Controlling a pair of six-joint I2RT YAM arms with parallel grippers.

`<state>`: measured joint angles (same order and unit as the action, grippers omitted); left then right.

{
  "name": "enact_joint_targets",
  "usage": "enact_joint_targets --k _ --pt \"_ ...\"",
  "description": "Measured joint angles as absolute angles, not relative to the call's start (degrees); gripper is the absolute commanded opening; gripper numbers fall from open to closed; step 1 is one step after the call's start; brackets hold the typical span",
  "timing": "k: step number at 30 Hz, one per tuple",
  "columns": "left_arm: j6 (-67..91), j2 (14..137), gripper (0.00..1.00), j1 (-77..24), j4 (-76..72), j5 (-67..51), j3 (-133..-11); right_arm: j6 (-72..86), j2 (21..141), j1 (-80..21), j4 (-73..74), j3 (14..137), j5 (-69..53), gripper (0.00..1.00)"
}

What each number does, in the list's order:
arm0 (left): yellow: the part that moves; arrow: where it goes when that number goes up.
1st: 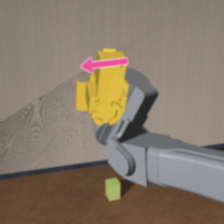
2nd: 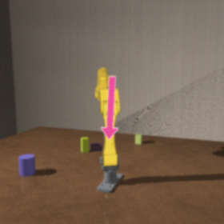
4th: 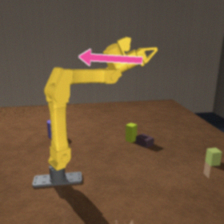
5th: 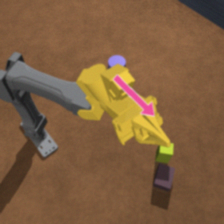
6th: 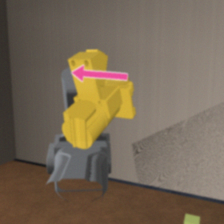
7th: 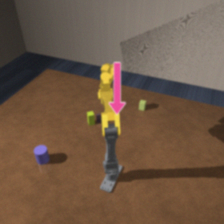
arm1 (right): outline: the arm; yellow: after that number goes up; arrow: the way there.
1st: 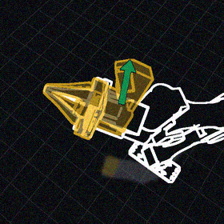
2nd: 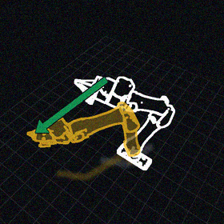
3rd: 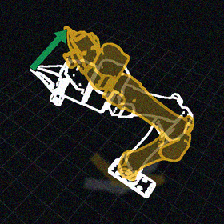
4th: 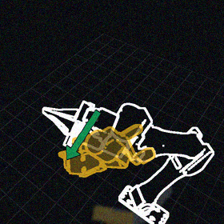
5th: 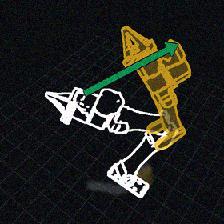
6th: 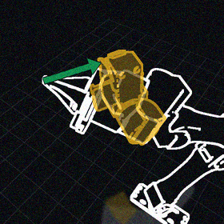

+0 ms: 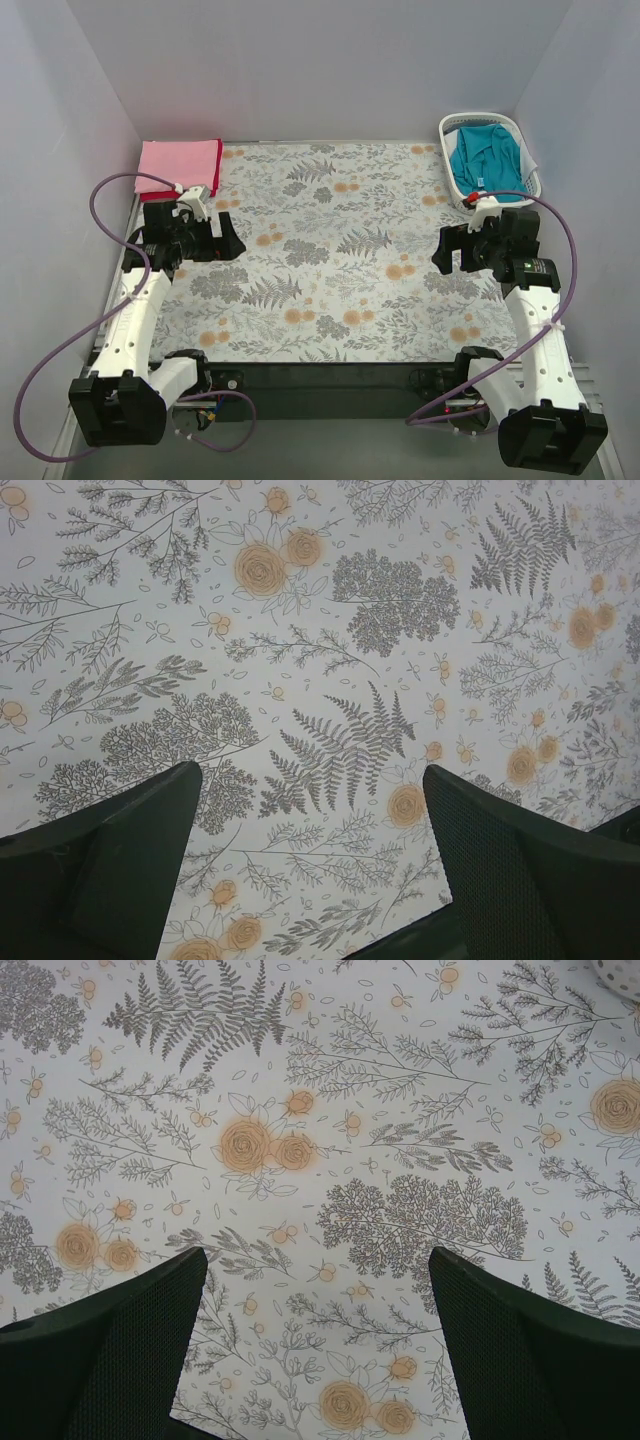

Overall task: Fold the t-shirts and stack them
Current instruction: Grab the tshirt from the pile

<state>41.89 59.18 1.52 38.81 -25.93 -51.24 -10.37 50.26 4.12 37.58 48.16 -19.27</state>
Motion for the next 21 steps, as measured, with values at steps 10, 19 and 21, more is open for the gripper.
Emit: enact_joint_targets --k 10,19,21 --pt "47.1 65.7 0.93 1.5 40.0 -17.7 -54.5 -11.0 56.3 4.1 39.9 51.2 -19.8 0.98" --pt "45.5 80.3 0.97 1.7 45.6 -18.9 -65.3 -14.7 81.4 7.2 42.6 87.0 -19.2 0.98" --pt "44.8 79.0 0.97 1.7 45.6 -20.5 -65.3 -15.2 89.2 8.9 42.2 97.1 -19.1 0.98"
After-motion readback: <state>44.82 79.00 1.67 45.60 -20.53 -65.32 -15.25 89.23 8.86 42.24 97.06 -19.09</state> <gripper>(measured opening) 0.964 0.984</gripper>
